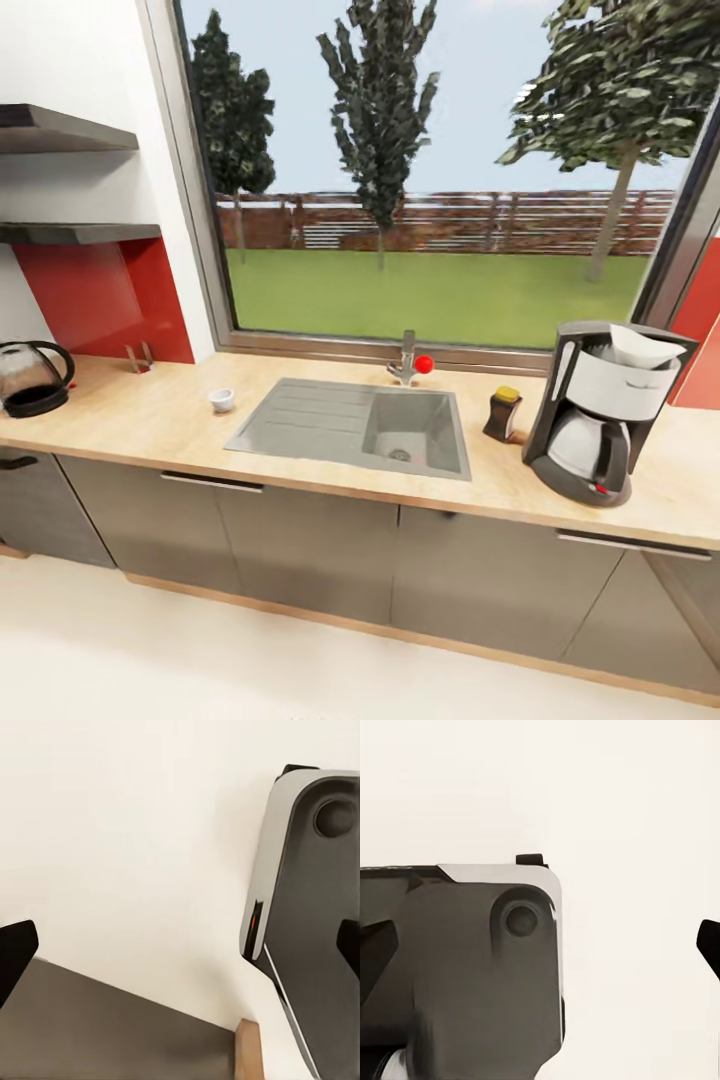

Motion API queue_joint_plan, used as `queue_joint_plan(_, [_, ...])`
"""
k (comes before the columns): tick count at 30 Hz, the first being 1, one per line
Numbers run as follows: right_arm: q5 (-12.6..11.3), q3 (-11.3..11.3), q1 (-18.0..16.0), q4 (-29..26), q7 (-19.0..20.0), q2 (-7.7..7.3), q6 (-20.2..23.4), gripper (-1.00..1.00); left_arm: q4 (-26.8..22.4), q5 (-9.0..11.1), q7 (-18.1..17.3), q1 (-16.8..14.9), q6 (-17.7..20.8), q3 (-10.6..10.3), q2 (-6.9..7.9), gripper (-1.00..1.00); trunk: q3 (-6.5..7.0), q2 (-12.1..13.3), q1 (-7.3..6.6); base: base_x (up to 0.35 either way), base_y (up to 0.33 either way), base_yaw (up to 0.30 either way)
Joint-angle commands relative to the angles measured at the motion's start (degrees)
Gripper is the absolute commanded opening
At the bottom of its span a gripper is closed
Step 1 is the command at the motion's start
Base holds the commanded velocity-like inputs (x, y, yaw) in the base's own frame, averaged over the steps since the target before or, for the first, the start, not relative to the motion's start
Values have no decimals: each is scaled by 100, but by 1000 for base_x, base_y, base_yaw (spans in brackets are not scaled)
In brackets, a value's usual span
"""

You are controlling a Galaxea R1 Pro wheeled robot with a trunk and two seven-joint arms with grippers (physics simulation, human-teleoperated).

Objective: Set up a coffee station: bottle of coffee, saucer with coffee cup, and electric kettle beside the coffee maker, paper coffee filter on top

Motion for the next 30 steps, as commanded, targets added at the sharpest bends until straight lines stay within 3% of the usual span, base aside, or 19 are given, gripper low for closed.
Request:
queue_joint_plan(1, [60,-47,-7,8,-11,1,-21,100,-13,52,16,1,-11,-49,2,100,-17,-11,3,0,0,220])
queue_joint_plan(9, [60,-39,-12,8,-11,0,-24,100,-24,55,15,-16,-36,-46,0,100,-61,-11,3,62,59,231])
queue_joint_plan(30, [60,-30,-9,8,-11,0,-24,100,-112,64,15,-20,-36,-36,-34,100,-175,-11,3,225,237,235])
